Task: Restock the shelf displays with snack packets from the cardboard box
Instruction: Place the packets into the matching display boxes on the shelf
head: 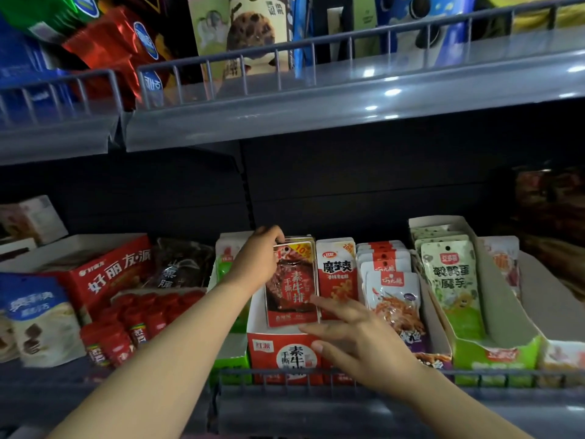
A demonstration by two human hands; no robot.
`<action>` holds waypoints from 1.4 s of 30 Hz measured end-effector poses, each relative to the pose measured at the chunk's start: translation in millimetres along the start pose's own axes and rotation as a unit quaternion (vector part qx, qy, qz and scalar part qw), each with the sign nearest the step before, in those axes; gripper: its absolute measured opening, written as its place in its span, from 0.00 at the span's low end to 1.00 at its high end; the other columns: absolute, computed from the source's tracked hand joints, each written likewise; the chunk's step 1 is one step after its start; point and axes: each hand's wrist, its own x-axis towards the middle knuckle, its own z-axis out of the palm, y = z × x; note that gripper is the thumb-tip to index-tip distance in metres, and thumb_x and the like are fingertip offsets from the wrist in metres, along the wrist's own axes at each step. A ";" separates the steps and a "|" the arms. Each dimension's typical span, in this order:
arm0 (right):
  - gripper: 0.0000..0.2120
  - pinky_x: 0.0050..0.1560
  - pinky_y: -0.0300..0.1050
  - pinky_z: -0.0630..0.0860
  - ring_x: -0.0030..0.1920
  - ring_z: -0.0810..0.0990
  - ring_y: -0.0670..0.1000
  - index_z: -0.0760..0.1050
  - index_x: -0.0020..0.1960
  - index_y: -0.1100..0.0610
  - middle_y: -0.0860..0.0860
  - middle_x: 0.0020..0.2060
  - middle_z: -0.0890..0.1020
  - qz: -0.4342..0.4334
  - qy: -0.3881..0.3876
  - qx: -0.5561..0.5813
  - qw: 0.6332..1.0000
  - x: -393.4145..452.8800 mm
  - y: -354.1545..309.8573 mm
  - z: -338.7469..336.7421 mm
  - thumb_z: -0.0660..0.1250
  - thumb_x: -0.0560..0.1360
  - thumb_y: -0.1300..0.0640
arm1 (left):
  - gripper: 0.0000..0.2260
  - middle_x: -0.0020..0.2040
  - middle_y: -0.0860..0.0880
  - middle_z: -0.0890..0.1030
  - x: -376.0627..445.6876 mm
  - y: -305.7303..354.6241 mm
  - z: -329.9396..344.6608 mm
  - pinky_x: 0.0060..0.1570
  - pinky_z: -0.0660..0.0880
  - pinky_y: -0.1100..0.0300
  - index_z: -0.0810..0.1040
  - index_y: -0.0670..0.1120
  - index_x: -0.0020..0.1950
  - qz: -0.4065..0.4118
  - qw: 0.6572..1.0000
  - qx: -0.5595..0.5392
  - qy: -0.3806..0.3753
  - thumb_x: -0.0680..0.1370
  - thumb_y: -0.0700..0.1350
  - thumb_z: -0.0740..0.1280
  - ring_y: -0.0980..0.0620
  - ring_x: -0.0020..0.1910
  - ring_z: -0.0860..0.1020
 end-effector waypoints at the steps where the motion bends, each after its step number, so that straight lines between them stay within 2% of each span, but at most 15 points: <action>1: 0.18 0.62 0.43 0.70 0.64 0.71 0.44 0.73 0.62 0.35 0.38 0.71 0.65 -0.001 0.001 0.000 1.000 -0.1 0.9 0.9 0.54 0.76 0.37 | 0.15 0.55 0.48 0.72 -0.6 0.5 0.8 0.44 0.67 0.61 0.71 0.47 0.58 0.008 1.000 0.007 0.002 0.75 0.32 0.64 0.54 0.48 0.71; 7: 0.18 0.61 0.39 0.66 0.63 0.71 0.44 0.73 0.62 0.34 0.37 0.71 0.66 -0.006 0.012 -0.004 1.000 0.1 4.2 5.2 0.54 0.75 0.36 | 0.12 0.58 0.47 0.70 -2.0 1.2 5.6 0.54 0.74 0.55 0.73 0.46 0.60 0.017 1.000 -0.007 0.016 0.77 0.37 0.65 0.48 0.57 0.74; 9: 0.18 0.61 0.37 0.66 0.63 0.70 0.43 0.73 0.62 0.33 0.36 0.70 0.65 -0.004 0.011 -0.004 1.000 0.6 3.5 5.0 0.53 0.75 0.35 | 0.13 0.61 0.47 0.69 -3.4 1.3 7.4 0.57 0.75 0.55 0.72 0.46 0.62 0.013 1.000 -0.012 0.000 0.78 0.39 0.65 0.48 0.59 0.73; 13: 0.19 0.61 0.41 0.70 0.63 0.70 0.43 0.73 0.62 0.34 0.37 0.70 0.65 -0.002 0.012 0.001 1.000 0.4 2.2 3.2 0.52 0.75 0.34 | 0.18 0.65 0.49 0.67 -7.3 0.4 9.1 0.63 0.70 0.58 0.71 0.46 0.67 0.027 0.999 -0.017 -0.009 0.78 0.39 0.66 0.50 0.64 0.69; 17: 0.19 0.59 0.45 0.72 0.62 0.72 0.46 0.73 0.63 0.35 0.40 0.70 0.67 0.001 0.017 -0.017 1.000 -2.4 -0.9 2.4 0.53 0.75 0.36 | 0.20 0.67 0.51 0.67 -16.9 3.0 5.9 0.67 0.68 0.55 0.69 0.46 0.70 0.036 0.999 -0.039 -0.007 0.78 0.41 0.65 0.51 0.67 0.67; 19: 0.21 0.61 0.47 0.71 0.64 0.71 0.48 0.69 0.66 0.35 0.41 0.72 0.65 0.006 0.005 -0.053 0.999 -5.0 -5.8 -0.8 0.50 0.76 0.36 | 0.19 0.69 0.51 0.66 -25.8 8.2 2.0 0.67 0.66 0.58 0.69 0.47 0.70 0.031 0.998 -0.046 0.002 0.79 0.44 0.63 0.53 0.68 0.66; 22: 0.29 0.69 0.51 0.61 0.72 0.60 0.47 0.54 0.73 0.34 0.40 0.76 0.53 0.029 -0.057 -0.125 0.990 -11.6 -18.3 -6.9 0.39 0.73 0.34 | 0.18 0.69 0.54 0.66 -49.7 16.4 -3.9 0.62 0.61 0.67 0.69 0.49 0.70 0.024 0.997 -0.065 0.019 0.80 0.46 0.61 0.55 0.68 0.65; 24: 0.33 0.71 0.51 0.58 0.73 0.58 0.46 0.50 0.74 0.36 0.41 0.76 0.52 0.039 -0.062 -0.136 0.988 -17.9 -24.7 -9.4 0.34 0.70 0.32 | 0.18 0.69 0.55 0.66 -71.1 22.2 -7.1 0.62 0.58 0.68 0.69 0.50 0.70 0.026 0.997 -0.072 0.033 0.80 0.47 0.60 0.57 0.68 0.65; 26: 0.30 0.67 0.50 0.67 0.69 0.68 0.47 0.57 0.73 0.38 0.43 0.73 0.63 0.043 -0.033 -0.164 0.985 -25.9 -32.7 -12.8 0.38 0.74 0.32 | 0.18 0.70 0.56 0.65 -93.8 28.0 -10.5 0.65 0.58 0.66 0.69 0.50 0.71 0.021 0.996 -0.077 0.033 0.80 0.48 0.60 0.57 0.69 0.64; 28: 0.24 0.55 0.48 0.77 0.58 0.78 0.47 0.68 0.68 0.42 0.44 0.65 0.75 0.051 -0.011 -0.184 0.981 -38.4 -40.0 -15.9 0.48 0.76 0.38 | 0.18 0.71 0.54 0.65 -116.7 32.4 -12.3 0.69 0.60 0.61 0.68 0.50 0.71 0.020 0.996 -0.082 0.028 0.80 0.48 0.59 0.56 0.70 0.63; 30: 0.23 0.52 0.47 0.79 0.55 0.81 0.48 0.73 0.65 0.45 0.45 0.61 0.79 0.061 -0.005 -0.179 0.982 -54.5 -47.4 -17.7 0.53 0.75 0.40 | 0.18 0.70 0.54 0.65 -139.2 36.0 -14.2 0.70 0.64 0.55 0.68 0.50 0.71 0.015 0.995 -0.095 0.020 0.80 0.49 0.59 0.56 0.70 0.64; 35: 0.23 0.50 0.47 0.79 0.53 0.81 0.52 0.76 0.63 0.48 0.47 0.57 0.81 0.066 0.015 -0.170 0.983 -99.5 -64.4 -24.2 0.55 0.74 0.42 | 0.17 0.68 0.53 0.69 -197.8 47.7 -10.5 0.68 0.64 0.57 0.71 0.48 0.69 0.024 0.994 -0.100 0.024 0.80 0.47 0.61 0.55 0.68 0.66; 37: 0.22 0.54 0.47 0.77 0.58 0.79 0.52 0.73 0.66 0.48 0.47 0.62 0.78 0.073 0.005 -0.149 0.986 -119.9 -69.9 -19.0 0.56 0.75 0.42 | 0.16 0.66 0.52 0.71 -221.3 53.3 -4.2 0.67 0.65 0.57 0.72 0.47 0.67 0.025 0.994 -0.107 0.019 0.80 0.46 0.61 0.54 0.67 0.67; 39: 0.23 0.63 0.47 0.70 0.66 0.71 0.50 0.67 0.71 0.46 0.45 0.69 0.71 0.098 -0.029 -0.121 0.987 -139.7 -72.2 -12.1 0.56 0.78 0.43 | 0.16 0.65 0.52 0.71 -244.2 57.7 6.0 0.66 0.66 0.53 0.72 0.47 0.67 0.011 0.993 -0.117 -0.009 0.80 0.47 0.61 0.53 0.66 0.68; 42: 0.23 0.66 0.45 0.66 0.70 0.66 0.49 0.63 0.73 0.45 0.44 0.71 0.67 0.122 -0.055 -0.107 0.985 -164.8 -73.5 -1.1 0.55 0.79 0.43 | 0.16 0.64 0.54 0.71 -272.9 63.5 22.8 0.65 0.68 0.52 0.72 0.50 0.67 -0.009 0.992 -0.118 -0.038 0.80 0.49 0.61 0.54 0.65 0.70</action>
